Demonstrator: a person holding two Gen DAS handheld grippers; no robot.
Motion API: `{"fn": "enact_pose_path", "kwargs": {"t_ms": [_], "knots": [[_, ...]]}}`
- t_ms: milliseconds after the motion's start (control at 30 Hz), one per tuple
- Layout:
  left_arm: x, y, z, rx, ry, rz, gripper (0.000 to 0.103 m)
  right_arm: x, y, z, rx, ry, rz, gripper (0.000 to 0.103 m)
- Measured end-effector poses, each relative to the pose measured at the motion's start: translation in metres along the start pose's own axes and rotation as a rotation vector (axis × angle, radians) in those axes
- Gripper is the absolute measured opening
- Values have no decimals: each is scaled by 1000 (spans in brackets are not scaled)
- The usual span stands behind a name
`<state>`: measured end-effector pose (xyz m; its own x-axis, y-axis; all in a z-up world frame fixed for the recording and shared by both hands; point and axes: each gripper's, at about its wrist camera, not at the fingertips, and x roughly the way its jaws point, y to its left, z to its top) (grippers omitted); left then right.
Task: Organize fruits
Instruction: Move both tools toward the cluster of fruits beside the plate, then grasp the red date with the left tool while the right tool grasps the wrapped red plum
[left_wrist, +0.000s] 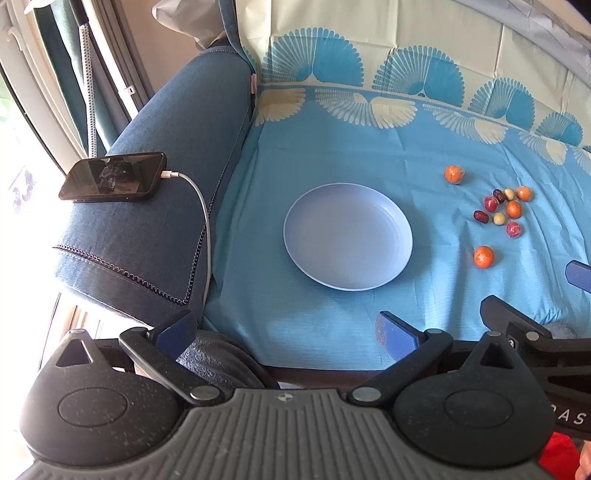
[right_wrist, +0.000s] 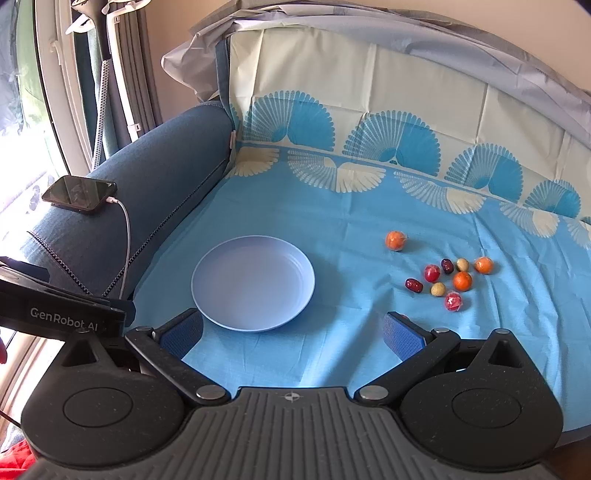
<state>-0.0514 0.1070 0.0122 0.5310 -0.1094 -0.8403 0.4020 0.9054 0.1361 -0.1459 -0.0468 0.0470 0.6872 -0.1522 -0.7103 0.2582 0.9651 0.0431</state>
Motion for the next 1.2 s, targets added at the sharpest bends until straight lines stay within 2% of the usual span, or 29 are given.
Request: {"fn": "enact_pose_path", "kwargs": {"t_ms": [333,433,533,600,667,800,967,1133,1200], "knots": [[13,-6,8,5,32,10,103,11,-10,-1,43,21,5,103],[20,-16,16,15,31,4,103,15,-33,-4,85,-20,-60,103],[30,-38,30,54,25,-8,103,23,-73,-9,122,-98,-174,103],[42,-60,41,94,24,-27,103,33,-107,-12,153,-129,-246,103],[57,-86,54,133,21,-57,103,44,-139,-15,191,-122,-308,102],[102,-145,81,213,11,-146,103,87,-193,-30,248,-78,-364,103],[173,-225,117,339,17,-220,103,164,-239,-46,287,-24,-333,102],[237,-296,134,534,20,-281,102,217,-252,-52,240,20,-305,102],[255,-316,135,605,31,-300,99,231,-256,-52,228,25,-295,98]]}}
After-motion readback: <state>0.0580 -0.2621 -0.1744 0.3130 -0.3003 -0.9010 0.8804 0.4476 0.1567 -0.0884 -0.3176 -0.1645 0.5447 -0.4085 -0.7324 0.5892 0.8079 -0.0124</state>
